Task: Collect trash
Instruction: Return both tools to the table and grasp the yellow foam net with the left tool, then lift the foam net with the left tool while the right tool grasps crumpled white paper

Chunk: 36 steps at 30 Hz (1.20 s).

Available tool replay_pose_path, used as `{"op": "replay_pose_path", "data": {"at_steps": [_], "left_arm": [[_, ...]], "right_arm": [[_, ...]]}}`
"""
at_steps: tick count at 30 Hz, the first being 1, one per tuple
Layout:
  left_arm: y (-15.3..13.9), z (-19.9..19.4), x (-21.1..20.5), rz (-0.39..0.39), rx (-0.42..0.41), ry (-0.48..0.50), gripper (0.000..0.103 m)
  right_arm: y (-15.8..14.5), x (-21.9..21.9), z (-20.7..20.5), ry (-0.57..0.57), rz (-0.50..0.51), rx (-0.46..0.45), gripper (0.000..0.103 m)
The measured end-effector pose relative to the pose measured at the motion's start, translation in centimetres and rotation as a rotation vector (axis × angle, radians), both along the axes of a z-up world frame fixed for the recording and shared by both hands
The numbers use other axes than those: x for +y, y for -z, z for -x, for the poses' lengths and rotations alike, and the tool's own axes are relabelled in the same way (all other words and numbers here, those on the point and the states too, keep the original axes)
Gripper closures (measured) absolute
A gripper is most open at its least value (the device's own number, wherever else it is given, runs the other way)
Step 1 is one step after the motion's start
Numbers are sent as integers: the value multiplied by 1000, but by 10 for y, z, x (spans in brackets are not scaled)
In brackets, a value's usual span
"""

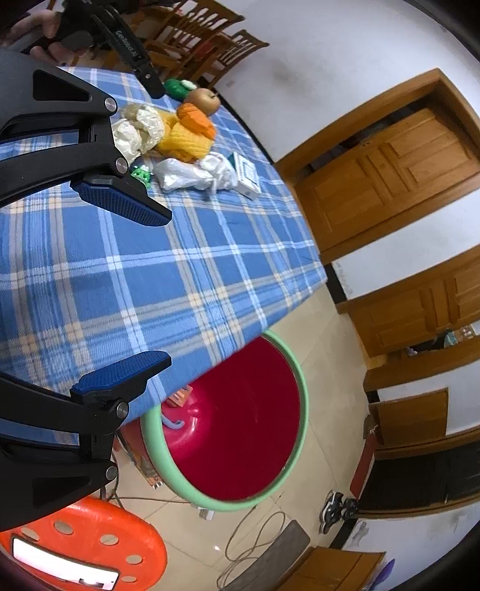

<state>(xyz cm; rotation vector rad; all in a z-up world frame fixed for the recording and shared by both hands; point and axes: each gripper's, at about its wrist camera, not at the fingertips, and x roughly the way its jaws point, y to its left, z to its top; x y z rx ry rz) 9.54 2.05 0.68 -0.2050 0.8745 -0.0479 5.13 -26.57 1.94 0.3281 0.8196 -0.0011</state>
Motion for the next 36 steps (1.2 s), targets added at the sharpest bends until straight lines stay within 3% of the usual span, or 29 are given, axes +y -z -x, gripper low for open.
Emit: {"op": "replay_pose_path", "data": {"at_steps": [12,23,26,27,28,29,30,33,36], "left_arm": [[19,-8,-7,109,54,56,41],[29,-35,-7,115,57,55,42],[33,-40,-10,95,44,56,52],[32,-39,-10,92,31,60,63],[31,-38,-10,95,22,65,66],[30,-38,-10,100,18,70,78],[30,-38,-9,104,20,73,83],[27,-36,-5,120,10,73,95],[23,-31,-1,135,-3,76,96]], "right_arm": [[15,9,-11,-20,12,39,32],[21,12,-13,-32,2,45,32],[22,13,-13,-42,4,47,32],[22,14,-14,-46,7,49,32],[23,16,-16,-53,10,50,32],[23,18,-18,-61,12,51,32],[22,20,-20,-69,14,49,32],[19,28,-26,-96,17,39,32],[16,36,-31,-119,23,28,32]]}}
